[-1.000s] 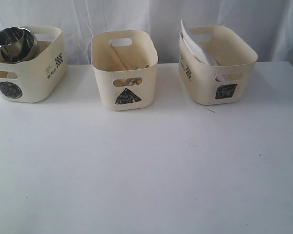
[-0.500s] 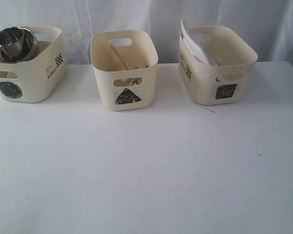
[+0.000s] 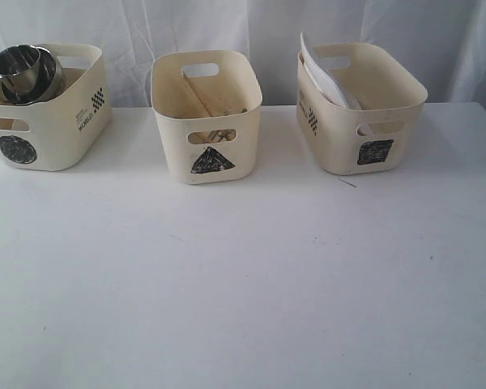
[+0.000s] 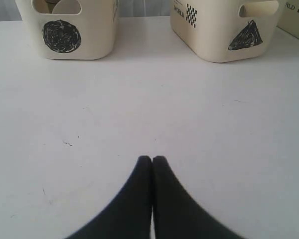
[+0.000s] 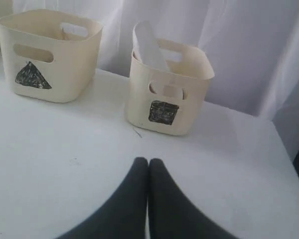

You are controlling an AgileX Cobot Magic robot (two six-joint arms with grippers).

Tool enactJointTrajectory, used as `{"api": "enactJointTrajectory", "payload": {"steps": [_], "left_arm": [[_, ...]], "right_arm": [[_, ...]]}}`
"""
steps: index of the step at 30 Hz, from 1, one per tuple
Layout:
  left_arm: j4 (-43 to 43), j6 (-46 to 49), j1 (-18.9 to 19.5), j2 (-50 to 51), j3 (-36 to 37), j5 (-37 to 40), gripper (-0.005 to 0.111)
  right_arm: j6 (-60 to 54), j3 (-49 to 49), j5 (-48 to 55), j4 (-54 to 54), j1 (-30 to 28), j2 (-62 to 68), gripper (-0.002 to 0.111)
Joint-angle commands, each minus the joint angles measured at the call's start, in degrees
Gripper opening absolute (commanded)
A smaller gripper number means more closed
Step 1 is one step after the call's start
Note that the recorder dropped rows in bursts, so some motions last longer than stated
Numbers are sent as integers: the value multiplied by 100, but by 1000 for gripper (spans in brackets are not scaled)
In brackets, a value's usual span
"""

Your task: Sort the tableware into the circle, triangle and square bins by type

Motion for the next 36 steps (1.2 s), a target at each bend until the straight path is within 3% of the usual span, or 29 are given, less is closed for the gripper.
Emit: {"api": "enactJointTrajectory", "payload": {"steps": [1, 4, 8, 36], "left_arm": [[-30, -7, -21, -21, 29, -19, 0], [-30, -7, -21, -21, 29, -18, 0], [-30, -7, -21, -21, 29, -18, 0], [-30, -7, -21, -21, 29, -18, 0]], "right_arm": [[-1918, 39, 501, 1478, -18, -392, 0], [-2298, 142, 382, 1832, -18, -392, 0], [-2741, 499, -526, 2330, -18, -392, 0], [-1603, 499, 102, 1841, -7, -392, 0]]}}
